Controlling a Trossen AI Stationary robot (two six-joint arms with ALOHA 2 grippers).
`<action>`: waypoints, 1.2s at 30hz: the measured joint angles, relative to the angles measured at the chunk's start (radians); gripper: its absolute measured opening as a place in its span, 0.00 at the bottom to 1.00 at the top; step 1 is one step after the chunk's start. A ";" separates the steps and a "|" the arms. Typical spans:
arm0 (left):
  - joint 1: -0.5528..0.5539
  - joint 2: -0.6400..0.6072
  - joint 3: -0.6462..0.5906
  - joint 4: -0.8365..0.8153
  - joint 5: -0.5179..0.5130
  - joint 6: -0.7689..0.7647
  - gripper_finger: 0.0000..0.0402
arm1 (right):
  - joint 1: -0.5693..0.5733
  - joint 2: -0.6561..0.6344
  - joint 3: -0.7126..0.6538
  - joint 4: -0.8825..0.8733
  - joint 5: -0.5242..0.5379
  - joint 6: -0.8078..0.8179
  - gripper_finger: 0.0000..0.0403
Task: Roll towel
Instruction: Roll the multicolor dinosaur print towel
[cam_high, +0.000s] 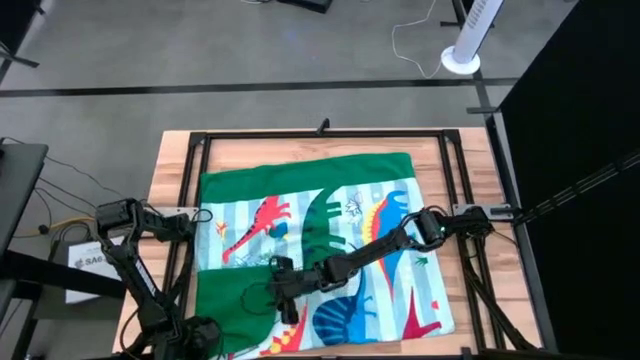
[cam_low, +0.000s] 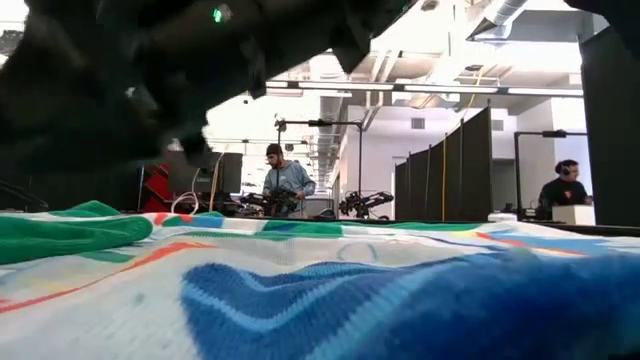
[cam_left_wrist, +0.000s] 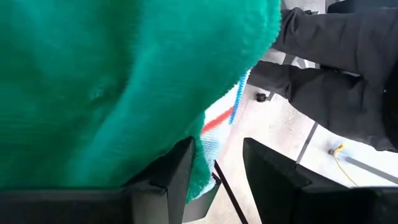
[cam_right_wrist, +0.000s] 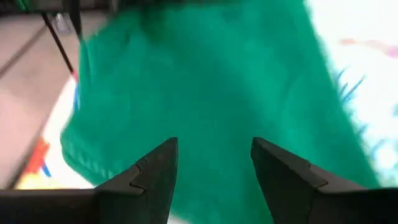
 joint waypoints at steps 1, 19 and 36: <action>0.003 0.000 0.000 -0.001 0.004 0.000 0.33 | 0.004 0.019 0.013 -0.005 0.000 0.000 0.48; -0.009 0.001 -0.002 0.008 0.027 0.039 0.33 | -0.023 -0.065 0.160 -0.415 -0.059 -0.287 0.48; 0.201 -0.375 -0.004 -0.463 0.015 0.208 0.30 | 0.065 0.048 0.159 -0.147 -0.016 -0.068 0.48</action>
